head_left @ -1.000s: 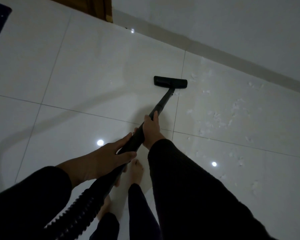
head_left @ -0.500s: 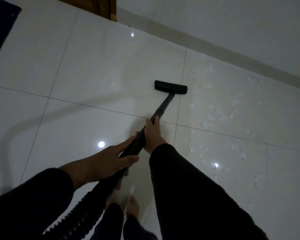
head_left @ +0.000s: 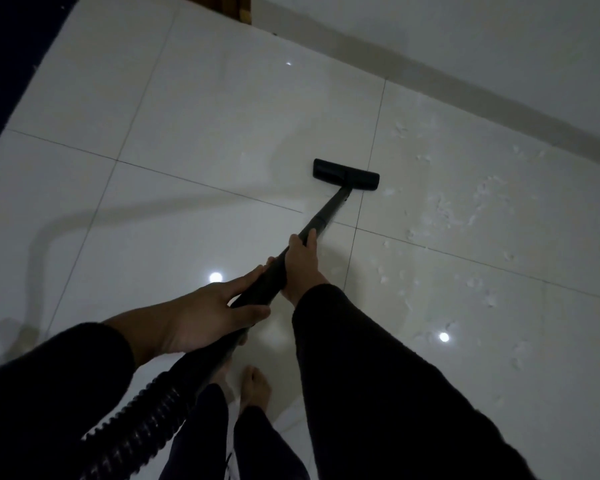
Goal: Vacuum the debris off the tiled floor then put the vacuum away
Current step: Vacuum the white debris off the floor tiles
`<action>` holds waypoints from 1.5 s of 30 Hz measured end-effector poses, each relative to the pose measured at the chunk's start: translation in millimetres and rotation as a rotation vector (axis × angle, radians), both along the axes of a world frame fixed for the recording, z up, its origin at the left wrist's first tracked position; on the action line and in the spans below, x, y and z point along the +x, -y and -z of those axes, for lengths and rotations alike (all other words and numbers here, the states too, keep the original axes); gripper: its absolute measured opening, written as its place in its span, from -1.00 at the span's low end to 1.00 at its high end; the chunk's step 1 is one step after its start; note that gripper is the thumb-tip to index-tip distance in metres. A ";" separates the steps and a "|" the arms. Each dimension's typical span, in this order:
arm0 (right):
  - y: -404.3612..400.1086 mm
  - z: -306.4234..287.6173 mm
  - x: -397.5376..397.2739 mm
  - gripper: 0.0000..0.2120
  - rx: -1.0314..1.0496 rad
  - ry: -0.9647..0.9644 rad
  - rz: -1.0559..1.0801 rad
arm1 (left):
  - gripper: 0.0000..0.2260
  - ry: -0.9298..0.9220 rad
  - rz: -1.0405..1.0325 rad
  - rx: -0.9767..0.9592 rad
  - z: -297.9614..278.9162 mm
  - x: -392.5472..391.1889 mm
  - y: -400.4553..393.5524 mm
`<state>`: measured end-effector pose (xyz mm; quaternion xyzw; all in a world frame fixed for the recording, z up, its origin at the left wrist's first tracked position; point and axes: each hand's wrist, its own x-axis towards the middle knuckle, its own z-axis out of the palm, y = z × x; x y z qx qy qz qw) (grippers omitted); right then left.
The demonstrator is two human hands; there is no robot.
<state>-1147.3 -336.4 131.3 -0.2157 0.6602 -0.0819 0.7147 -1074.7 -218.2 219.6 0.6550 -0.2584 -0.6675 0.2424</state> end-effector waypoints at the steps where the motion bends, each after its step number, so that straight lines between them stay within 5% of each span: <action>1: -3.8 -1.4 -4.2 -0.47 0.002 0.001 -0.002 | -0.48 0.000 0.005 -0.002 -2.0 -4.2 -3.8; 20: -99.4 -13.5 -41.2 -0.45 0.002 0.008 -0.055 | -0.47 -0.072 -0.057 0.102 -18.5 -45.4 -97.0; 45: -229.0 -10.0 -73.4 -0.47 -0.001 -0.042 0.088 | -0.40 -0.048 0.151 0.024 -10.0 -56.9 -213.4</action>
